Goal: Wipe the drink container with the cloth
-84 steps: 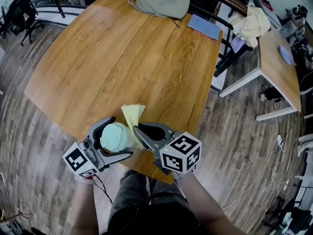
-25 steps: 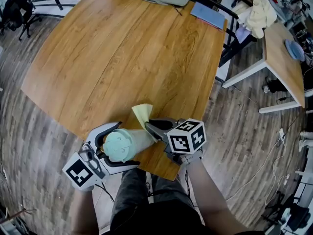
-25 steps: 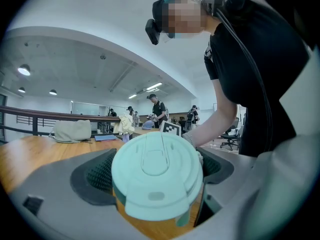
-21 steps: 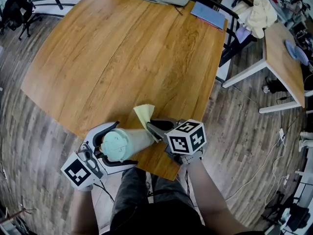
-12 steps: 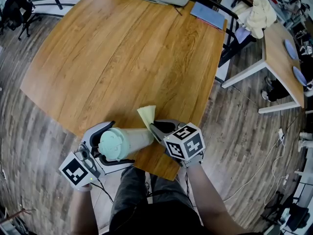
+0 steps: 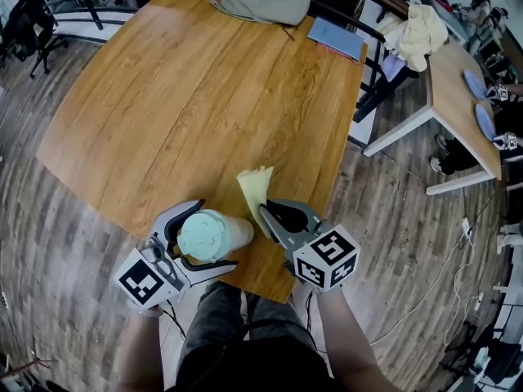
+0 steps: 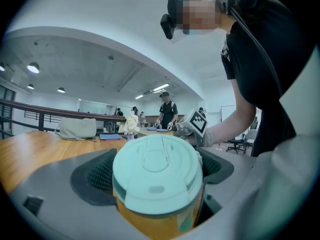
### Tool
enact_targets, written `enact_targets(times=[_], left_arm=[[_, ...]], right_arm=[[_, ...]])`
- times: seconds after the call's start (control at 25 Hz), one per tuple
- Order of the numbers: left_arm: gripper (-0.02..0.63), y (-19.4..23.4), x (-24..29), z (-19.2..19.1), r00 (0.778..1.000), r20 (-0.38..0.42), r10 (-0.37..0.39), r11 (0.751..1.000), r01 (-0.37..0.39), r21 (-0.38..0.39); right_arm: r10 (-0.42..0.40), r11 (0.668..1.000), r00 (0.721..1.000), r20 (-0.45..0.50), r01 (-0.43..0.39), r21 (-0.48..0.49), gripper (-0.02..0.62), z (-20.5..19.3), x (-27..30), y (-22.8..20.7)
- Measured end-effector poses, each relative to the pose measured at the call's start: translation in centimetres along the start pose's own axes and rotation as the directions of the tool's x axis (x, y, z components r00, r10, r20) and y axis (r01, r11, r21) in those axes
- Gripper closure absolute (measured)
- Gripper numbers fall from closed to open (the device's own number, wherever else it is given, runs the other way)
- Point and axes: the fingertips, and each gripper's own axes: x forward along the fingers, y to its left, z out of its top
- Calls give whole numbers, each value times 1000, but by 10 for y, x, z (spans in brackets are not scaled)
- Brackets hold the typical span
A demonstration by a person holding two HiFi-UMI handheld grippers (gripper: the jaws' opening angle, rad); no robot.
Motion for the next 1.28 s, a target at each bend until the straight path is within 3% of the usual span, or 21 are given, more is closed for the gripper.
enact_targets(times=[0.16,0.4,0.64,0.88,1.04,1.28], left_arm=[[115,-9,10,4,999,-16,28,1000,-28,11],[115,-21,34,11,999,-44,20,996,-16,91],[115,-26,52,11,998,-64,16,993,-8,119],[115,-25,56,12,999,-48,-2,998,5,64],[115,-28,48,20,1000,10,-7,1000,7,13],[114,-26,26,41,998,60,32,999,-34,41]], right_arm=[[-49,994,997,54,54,-96,560,11,-16,14],[-83,992,989,120,94,-85,560,18,-37,19],[-109,991,983,148,120,-64,560,19,-52,20],[-124,990,978,166,134,-50,560,19,-61,22],[-140,988,975,174,150,-44,560,18,-65,23],[-171,982,965,198,184,-48,560,26,-69,18]])
